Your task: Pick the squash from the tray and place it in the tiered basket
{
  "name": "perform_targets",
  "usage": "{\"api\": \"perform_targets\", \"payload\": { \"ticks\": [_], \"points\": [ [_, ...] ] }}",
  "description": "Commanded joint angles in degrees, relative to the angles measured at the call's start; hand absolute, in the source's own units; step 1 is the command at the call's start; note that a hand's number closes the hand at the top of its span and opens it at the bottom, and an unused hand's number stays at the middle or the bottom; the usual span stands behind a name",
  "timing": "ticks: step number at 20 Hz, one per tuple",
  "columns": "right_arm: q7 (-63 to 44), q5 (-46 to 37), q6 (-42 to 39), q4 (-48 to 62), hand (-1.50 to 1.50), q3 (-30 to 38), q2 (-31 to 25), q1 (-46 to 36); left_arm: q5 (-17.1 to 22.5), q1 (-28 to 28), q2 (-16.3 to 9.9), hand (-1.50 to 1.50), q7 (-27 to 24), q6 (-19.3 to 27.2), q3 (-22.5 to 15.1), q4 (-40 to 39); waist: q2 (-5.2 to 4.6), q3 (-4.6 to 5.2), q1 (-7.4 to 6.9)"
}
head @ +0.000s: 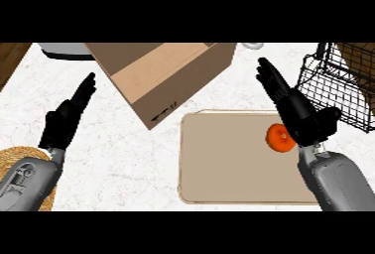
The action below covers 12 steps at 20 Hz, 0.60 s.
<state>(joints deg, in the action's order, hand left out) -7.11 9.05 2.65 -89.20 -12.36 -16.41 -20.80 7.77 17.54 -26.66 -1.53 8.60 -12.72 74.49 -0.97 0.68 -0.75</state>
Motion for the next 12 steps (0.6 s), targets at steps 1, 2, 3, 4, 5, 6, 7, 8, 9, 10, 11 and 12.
{"api": "perform_targets", "payload": {
  "ticks": [1,2,3,4,5,6,7,8,9,10,11,12],
  "points": [
    [1.6,-5.0,4.1,1.9,1.5,2.3,-0.5,-0.6,0.3,-3.6,1.1,0.0,2.3,1.6,1.2,2.1,1.04,-0.69,0.26],
    [0.5,-6.0,7.6,-2.8,1.5,5.3,-3.6,1.6,0.1,-6.4,3.7,0.0,0.7,4.1,0.3,-0.5,1.31,-0.62,1.25],
    [1.8,-9.1,11.3,-1.1,1.5,8.2,-5.5,1.8,0.7,-9.1,3.9,0.0,0.7,5.2,0.9,-0.8,1.39,-0.59,0.97],
    [2.4,-10.3,13.0,-1.9,1.5,11.6,-8.3,1.6,1.7,-8.8,4.8,0.0,3.0,6.5,1.9,-1.8,1.52,-0.59,2.09],
    [3.5,-12.5,16.8,-1.2,1.5,14.7,-9.7,2.7,1.6,-12.2,6.7,0.0,1.0,7.8,1.4,-2.9,1.5,-0.49,2.56],
    [4.1,-13.4,18.7,-0.9,1.5,18.8,-12.6,2.7,2.4,-12.2,6.3,0.0,1.9,9.1,3.4,-3.6,1.55,-0.52,3.33],
    [-3.7,-18.7,23.5,6.6,1.5,20.0,-15.2,9.2,3.3,-12.0,5.6,0.0,2.5,7.6,3.5,-3.1,0.81,0.28,7.48],
    [-3.4,-16.1,30.3,6.1,-1.5,25.9,-11.5,7.9,3.8,-13.7,7.1,0.0,2.6,8.1,3.2,-3.3,1.32,-0.4,6.95],
    [-3.4,-13.1,35.1,5.0,-1.5,29.3,-7.2,7.7,3.8,-14.6,8.4,0.0,2.2,8.7,2.7,-3.2,1.69,-0.72,6.47],
    [-2.1,-13.1,39.1,3.7,-1.5,30.7,-4.5,8.8,4.0,-16.1,8.1,0.0,1.3,8.2,2.7,-3.0,1.82,-0.76,5.04],
    [0.5,-13.7,42.2,2.3,-1.5,31.7,-2.8,9.9,3.8,-16.5,10.1,0.0,0.8,9.9,2.3,-2.2,1.78,-0.8,4.25],
    [2.9,-14.5,44.0,-0.9,-1.5,31.3,-0.9,13.2,3.4,-16.7,10.5,0.0,1.4,10.1,1.5,-1.8,1.82,-0.77,4.26]
  ]
}}
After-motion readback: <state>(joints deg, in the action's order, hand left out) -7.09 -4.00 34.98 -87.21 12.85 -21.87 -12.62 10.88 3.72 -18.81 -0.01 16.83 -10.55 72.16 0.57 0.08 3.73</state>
